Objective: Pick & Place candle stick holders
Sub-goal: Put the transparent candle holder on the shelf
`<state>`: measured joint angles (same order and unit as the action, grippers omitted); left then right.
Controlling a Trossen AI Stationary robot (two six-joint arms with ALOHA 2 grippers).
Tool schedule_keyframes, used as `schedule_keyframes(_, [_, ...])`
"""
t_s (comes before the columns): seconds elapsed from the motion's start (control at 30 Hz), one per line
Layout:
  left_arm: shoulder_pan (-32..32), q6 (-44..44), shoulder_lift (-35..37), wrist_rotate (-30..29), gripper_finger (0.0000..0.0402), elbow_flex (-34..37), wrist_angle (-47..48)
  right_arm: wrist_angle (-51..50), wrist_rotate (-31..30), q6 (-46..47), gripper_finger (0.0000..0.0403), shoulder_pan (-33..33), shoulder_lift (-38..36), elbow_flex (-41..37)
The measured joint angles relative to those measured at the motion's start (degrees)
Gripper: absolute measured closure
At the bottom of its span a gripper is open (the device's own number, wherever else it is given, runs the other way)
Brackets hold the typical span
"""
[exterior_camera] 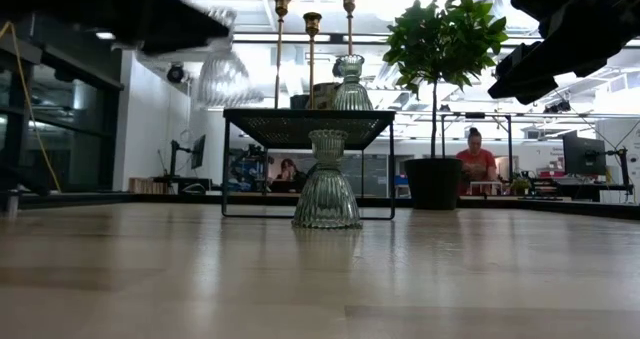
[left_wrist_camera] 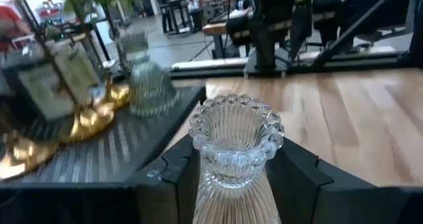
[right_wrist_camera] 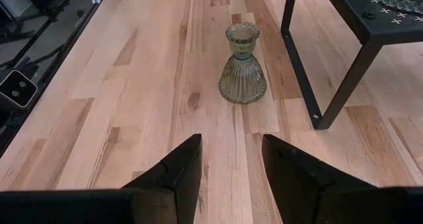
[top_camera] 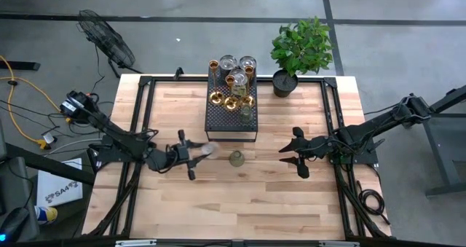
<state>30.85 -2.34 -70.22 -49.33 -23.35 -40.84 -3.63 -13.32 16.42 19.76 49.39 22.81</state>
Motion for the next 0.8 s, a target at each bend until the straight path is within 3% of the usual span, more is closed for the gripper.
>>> schedule_keyframes(0.13, [-0.68,-0.44,-0.01,-0.07,0.0259,-5.46,4.68,0.01,0.00,0.00,0.0253,0.00,0.00,0.00])
schedule_keyframes(0.4, [-1.59,0.16,-0.02,-7.18,0.0259,-18.33,19.58,0.01,0.00,-0.02,0.0253,-0.02,0.00,0.00])
schedule_keyframes(0.8, [-10.27,20.51,-1.45,-8.94,0.0259,-27.69,38.55,0.01,0.00,0.00,0.0253,-0.02,0.00,0.00])
